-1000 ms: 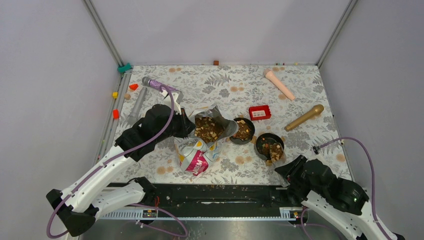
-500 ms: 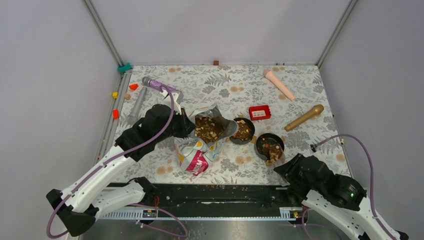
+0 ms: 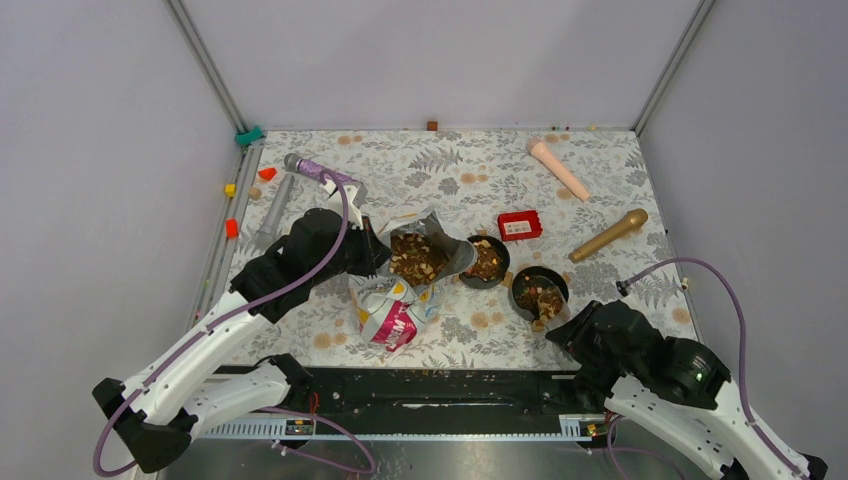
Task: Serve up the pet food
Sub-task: Pour the pet food into the pet food bowl.
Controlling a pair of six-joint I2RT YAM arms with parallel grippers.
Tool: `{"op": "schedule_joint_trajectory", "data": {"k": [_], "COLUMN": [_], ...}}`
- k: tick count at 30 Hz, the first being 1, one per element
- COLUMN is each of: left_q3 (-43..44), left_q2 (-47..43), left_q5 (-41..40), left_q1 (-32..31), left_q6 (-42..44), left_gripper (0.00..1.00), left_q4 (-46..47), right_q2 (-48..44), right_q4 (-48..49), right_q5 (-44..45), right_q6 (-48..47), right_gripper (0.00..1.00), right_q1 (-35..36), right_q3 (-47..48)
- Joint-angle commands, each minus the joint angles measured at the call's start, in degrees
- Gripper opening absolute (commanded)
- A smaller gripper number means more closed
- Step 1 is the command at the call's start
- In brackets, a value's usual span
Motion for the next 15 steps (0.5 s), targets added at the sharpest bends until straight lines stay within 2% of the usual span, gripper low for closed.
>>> {"op": "schedule_joint_trajectory", "data": {"k": [1,15], "left_q3": [1.4,1.4], "left_q2": [-0.3,-0.3], "left_q5": [3.0,3.3], "left_q1": [-0.3,-0.3], "left_q6": [-0.7,-0.8], "left_gripper": [0.0,0.0], "left_q4": [2.3,2.4], "right_q2": [2.3,5.5], "right_q4": [1.5,1.5], "right_q5": [2.4,4.6], "right_q6": [-0.7,-1.6], "right_gripper": [0.0,0.0], "right_q1": [0.0,-0.1], "right_q3": [2.8,3.7]}}
